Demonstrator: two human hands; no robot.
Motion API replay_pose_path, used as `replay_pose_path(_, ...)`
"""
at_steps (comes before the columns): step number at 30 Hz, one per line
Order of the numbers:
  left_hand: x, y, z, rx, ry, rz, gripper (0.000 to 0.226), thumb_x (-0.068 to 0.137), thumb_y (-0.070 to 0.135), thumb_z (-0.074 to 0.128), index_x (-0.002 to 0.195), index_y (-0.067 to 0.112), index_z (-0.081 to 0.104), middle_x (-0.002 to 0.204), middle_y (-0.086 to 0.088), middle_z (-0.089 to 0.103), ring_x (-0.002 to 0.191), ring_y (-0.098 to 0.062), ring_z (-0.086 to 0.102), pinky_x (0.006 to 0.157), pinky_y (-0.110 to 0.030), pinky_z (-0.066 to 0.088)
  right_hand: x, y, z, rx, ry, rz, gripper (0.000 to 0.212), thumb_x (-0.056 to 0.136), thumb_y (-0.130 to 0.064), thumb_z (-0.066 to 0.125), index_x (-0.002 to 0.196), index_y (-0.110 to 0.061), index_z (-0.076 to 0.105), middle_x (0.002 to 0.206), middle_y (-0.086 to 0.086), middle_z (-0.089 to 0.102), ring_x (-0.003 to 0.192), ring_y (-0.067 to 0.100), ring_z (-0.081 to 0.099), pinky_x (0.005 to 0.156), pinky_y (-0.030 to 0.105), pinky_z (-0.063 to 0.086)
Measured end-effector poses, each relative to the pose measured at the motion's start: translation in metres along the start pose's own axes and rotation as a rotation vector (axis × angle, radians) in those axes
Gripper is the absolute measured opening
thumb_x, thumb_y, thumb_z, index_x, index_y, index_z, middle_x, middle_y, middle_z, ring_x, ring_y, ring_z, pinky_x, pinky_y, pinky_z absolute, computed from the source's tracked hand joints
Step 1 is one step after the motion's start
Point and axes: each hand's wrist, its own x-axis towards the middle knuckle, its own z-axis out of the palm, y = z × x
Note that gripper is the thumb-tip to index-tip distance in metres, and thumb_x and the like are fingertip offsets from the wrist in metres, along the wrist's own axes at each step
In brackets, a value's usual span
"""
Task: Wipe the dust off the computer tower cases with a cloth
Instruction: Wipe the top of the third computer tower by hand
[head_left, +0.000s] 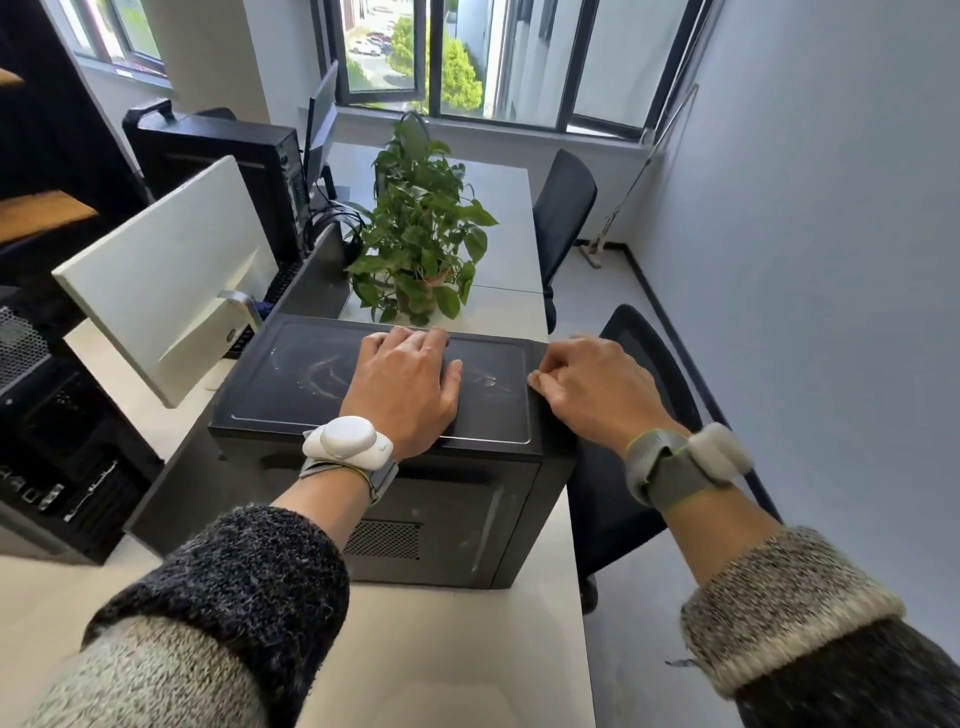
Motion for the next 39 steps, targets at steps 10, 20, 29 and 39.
replay_pose_path(10,0.000,0.001,0.000,0.019,0.004,0.002,0.034,0.102,0.042,0.045,0.121,0.018,0.058,0.116,-0.003,0.071,0.118,-0.026,0.057,0.107,-0.045,0.038,0.052,-0.005,0.009,-0.092,0.079,0.069,0.021,0.102,-0.042,0.061,0.109,-0.027,0.074,0.117,0.003,0.067,0.104,0.030,0.066,0.083,0.038,0.049)
replay_pose_path(20,0.001,0.001,0.002,0.038,0.007,0.020,0.033,0.102,0.042,0.041,0.119,0.018,0.057,0.114,-0.002,0.070,0.117,-0.025,0.055,0.105,-0.043,0.036,0.028,0.003,-0.002,-0.026,-0.035,0.065,0.018,0.101,-0.047,0.065,0.105,-0.030,0.071,0.110,-0.002,0.066,0.098,0.023,0.063,0.088,0.041,0.054)
replay_pose_path(29,-0.001,0.001,0.000,0.047,-0.003,0.018,0.035,0.102,0.042,0.042,0.120,0.018,0.058,0.116,-0.003,0.070,0.120,-0.025,0.054,0.106,-0.043,0.037,0.058,-0.012,0.009,0.002,0.005,0.066,0.017,0.101,-0.042,0.064,0.106,-0.028,0.072,0.118,-0.001,0.066,0.108,0.026,0.063,0.088,0.039,0.049)
replay_pose_path(39,0.000,0.006,-0.002,0.070,0.004,0.020,0.036,0.101,0.042,0.043,0.123,0.018,0.059,0.116,-0.001,0.070,0.116,-0.023,0.055,0.102,-0.042,0.041,0.057,-0.019,0.005,-0.094,-0.047,0.043,0.014,0.097,-0.046,0.067,0.098,-0.033,0.070,0.114,-0.001,0.069,0.103,0.028,0.065,0.088,0.042,0.054)
